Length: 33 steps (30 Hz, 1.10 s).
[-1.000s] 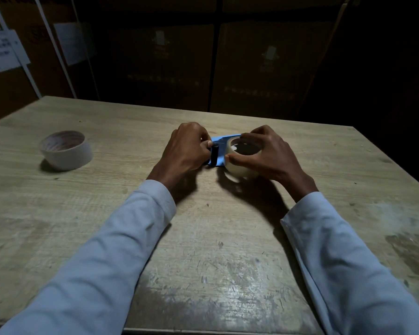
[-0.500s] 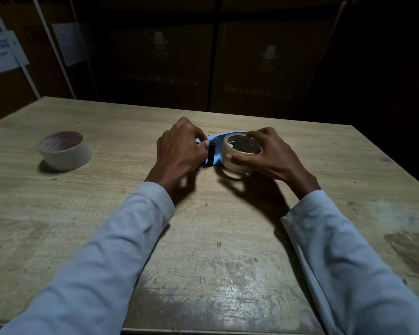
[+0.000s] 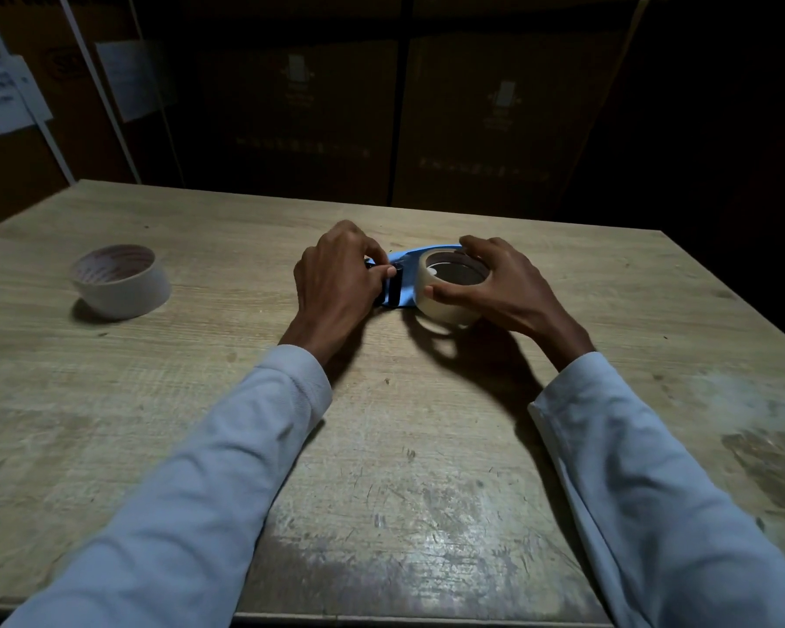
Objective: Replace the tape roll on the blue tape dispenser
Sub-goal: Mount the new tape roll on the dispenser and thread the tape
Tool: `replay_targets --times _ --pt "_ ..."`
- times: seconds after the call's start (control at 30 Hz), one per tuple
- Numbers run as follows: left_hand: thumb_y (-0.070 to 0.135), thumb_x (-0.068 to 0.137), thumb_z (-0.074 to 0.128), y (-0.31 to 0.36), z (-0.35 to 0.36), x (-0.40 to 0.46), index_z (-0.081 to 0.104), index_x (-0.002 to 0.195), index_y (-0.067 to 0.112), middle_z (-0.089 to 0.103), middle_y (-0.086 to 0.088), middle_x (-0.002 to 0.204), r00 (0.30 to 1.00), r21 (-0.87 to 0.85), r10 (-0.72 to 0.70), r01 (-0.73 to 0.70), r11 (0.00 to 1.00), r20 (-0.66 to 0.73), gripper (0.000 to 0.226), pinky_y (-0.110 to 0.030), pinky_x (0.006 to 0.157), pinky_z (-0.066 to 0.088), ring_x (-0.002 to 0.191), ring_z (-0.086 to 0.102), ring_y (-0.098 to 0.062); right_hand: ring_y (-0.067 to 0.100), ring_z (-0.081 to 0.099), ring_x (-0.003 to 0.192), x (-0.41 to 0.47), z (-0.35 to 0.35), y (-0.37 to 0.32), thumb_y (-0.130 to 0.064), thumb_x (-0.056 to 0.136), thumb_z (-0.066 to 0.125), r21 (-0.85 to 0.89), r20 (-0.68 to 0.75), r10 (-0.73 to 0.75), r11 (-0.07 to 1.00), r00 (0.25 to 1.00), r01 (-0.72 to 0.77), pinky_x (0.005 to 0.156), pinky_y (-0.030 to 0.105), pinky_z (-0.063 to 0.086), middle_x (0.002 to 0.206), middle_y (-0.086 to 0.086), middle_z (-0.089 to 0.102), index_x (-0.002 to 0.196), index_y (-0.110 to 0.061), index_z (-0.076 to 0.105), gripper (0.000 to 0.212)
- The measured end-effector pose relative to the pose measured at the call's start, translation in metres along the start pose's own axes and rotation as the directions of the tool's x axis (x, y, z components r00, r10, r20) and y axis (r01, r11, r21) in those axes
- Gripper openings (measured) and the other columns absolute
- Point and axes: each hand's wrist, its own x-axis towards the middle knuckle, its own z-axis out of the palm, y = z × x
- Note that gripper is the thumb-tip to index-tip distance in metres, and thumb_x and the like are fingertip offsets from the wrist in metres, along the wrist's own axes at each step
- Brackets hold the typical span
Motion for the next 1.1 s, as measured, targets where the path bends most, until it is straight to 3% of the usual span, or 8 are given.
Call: replay_targets --times 0.1,0.17,0.37,0.5,0.67,0.87,1.0,1.1 --pt "0.041 0.079 0.077 -0.003 -0.002 0.0 0.076 0.089 0.028 0.054 0.004 0.111 1.0 0.044 -0.003 0.002 0.999 0.012 0.017 -0.031 0.066 0.033 0.105 0.05 -0.018 0.021 0.038 0.136 -0.002 -0.002 -0.004 -0.072 0.075 0.066 -0.072 0.007 -0.033 0.997 0.999 0.034 0.099 0.043 0.04 0.15 0.0 0.043 0.149 -0.024 0.039 0.092" --pt "0.04 0.08 0.077 -0.004 -0.002 0.0 0.076 0.09 0.027 0.053 0.004 0.112 1.0 0.039 -0.005 0.004 0.999 0.019 0.017 -0.031 0.066 0.033 0.108 0.048 -0.018 0.018 0.039 0.136 0.004 -0.003 -0.009 -0.07 0.081 0.06 0.029 0.007 -0.07 0.997 0.998 0.07 0.1 0.042 0.041 0.15 -0.002 0.043 0.145 -0.027 0.046 0.079" --pt "0.035 0.085 0.073 -0.003 0.001 0.001 0.076 0.096 0.022 0.065 0.006 0.112 1.0 0.039 0.02 -0.02 0.999 0.007 0.017 -0.029 0.068 0.034 0.107 0.052 -0.017 0.018 0.067 0.107 0.055 -0.007 -0.012 -0.02 0.095 0.062 0.306 0.175 0.016 0.95 0.985 -0.069 0.096 0.042 0.056 0.112 0.002 0.073 0.113 -0.015 0.073 0.022" --pt "0.034 0.085 0.072 -0.002 0.002 0.0 0.076 0.094 0.021 0.067 0.005 0.109 0.998 0.065 0.054 -0.052 0.997 -0.021 0.017 -0.03 0.065 0.035 0.104 0.055 -0.018 0.005 0.064 0.092 0.08 -0.018 -0.013 -0.011 0.092 0.066 0.229 0.335 -0.049 0.973 0.941 -0.031 0.07 0.017 0.054 0.115 0.004 0.069 0.116 -0.009 0.071 0.024" --pt "0.032 0.086 0.072 -0.001 0.003 -0.003 0.077 0.094 0.017 0.067 -0.001 0.104 0.992 0.105 0.105 -0.097 0.99 -0.075 0.018 -0.03 0.062 0.036 0.095 0.061 -0.022 0.014 0.065 0.091 0.088 -0.015 -0.005 -0.02 0.091 0.068 0.302 0.402 0.0 0.944 0.915 -0.133 0.073 0.034 0.055 0.104 0.007 0.073 0.101 -0.02 0.076 0.013" --pt "0.032 0.087 0.069 -0.003 0.005 -0.004 0.078 0.09 0.017 0.074 -0.006 0.093 0.997 0.055 0.015 -0.011 0.998 -0.074 0.018 -0.029 0.062 0.038 0.086 0.068 -0.03 0.016 0.062 0.084 0.088 -0.018 0.006 -0.019 0.092 0.065 0.291 0.432 0.056 0.936 0.9 -0.198 0.067 0.031 0.052 0.093 0.008 0.07 0.093 -0.018 0.076 0.01" --pt "0.026 0.086 0.07 -0.005 0.001 0.002 0.078 0.089 0.012 0.075 -0.01 0.089 0.999 -0.023 -0.042 0.043 0.999 0.032 0.016 -0.029 0.063 0.04 0.082 0.067 -0.028 0.015 0.063 0.073 0.081 -0.009 0.009 -0.012 0.093 0.064 0.336 0.32 0.023 0.932 0.947 -0.136 0.051 0.021 0.053 0.085 0.013 0.068 0.104 0.0 0.073 0.019" --pt "0.021 0.086 0.071 -0.01 -0.003 0.003 0.078 0.088 0.01 0.075 -0.01 0.089 0.994 -0.093 -0.043 0.052 0.994 0.104 0.012 -0.023 0.059 0.037 0.076 0.063 -0.02 0.02 0.065 0.076 0.078 -0.002 0.01 -0.012 0.092 0.066 0.368 0.244 -0.002 0.926 0.97 -0.09 0.056 0.025 0.053 0.085 0.015 0.07 0.097 -0.002 0.074 0.014"
